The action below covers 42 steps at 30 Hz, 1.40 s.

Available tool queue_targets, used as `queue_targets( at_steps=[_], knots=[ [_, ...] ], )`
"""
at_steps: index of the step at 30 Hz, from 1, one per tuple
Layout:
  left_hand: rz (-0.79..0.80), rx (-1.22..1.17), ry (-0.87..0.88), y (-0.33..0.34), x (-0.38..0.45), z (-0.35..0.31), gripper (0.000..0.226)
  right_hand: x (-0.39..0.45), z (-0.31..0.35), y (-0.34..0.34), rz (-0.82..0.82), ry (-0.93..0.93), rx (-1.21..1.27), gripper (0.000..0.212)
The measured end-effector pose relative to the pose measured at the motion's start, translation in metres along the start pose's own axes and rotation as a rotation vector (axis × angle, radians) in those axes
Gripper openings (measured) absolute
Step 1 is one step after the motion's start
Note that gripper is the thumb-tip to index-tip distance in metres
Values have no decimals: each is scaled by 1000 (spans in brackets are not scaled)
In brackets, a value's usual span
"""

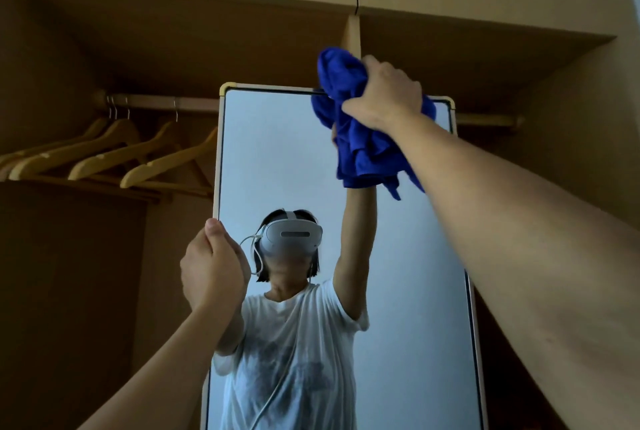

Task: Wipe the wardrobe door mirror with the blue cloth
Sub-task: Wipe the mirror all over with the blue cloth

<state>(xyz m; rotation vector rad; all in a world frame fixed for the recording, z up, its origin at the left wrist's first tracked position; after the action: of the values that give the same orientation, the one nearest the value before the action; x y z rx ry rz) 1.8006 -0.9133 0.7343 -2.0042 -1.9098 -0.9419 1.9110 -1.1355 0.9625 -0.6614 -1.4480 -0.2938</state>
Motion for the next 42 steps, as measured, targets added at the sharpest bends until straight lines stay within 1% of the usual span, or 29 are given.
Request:
queue_targets(
  at_steps=[3,5,10,15,18,20,24,26,30,33,37,40,42],
  knots=[
    [-1,-7,11,-1,-1,-1,46,7,29,7,1,-70,40,48],
    [0,-7,20,-2,-2,-1,47,14,45,10,54,-93,57,48],
    [22,-40,33,-2,-3,-2,47,35,90,22,257,-125,143,54],
    [29,-40,50,-3,-4,-4,46,41,138,35,328,-207,182,58],
    [32,-33,47,-3,-5,-6,47,37,145,37,274,-230,156,61],
    [40,-45,48,-3,-5,-5,47,26,142,39,160,-250,100,62],
    [51,-97,70,-6,-6,-4,46,-14,136,49,-124,-291,22,71],
    [119,-161,56,-5,-3,-2,45,-32,134,54,-189,-297,29,72],
    [352,-381,-78,-9,-1,12,41,-73,132,65,-185,-339,39,74],
    [454,-441,-185,-16,-9,26,43,-117,130,72,-181,-375,61,74],
    [523,-469,-284,-22,-16,34,38,-181,127,85,-144,-417,62,71],
    [466,-426,-310,-27,-25,52,30,-227,120,94,-149,-417,96,67],
    [454,-402,-353,-31,-43,75,35,-258,114,102,-127,-414,115,66]
  ],
)
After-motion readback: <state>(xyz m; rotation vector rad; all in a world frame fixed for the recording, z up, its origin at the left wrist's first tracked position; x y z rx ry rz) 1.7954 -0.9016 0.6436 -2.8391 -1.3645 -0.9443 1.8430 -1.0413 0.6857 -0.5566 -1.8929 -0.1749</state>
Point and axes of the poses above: each hand's wrist, its own x-axis towards the middle knuckle, its own y-axis out of the palm, z = x × y, the point moved 5 cm from there along x, towards the middle knuckle, and after that the axes turned 5 degrees about -y, right-handed, at the moved point
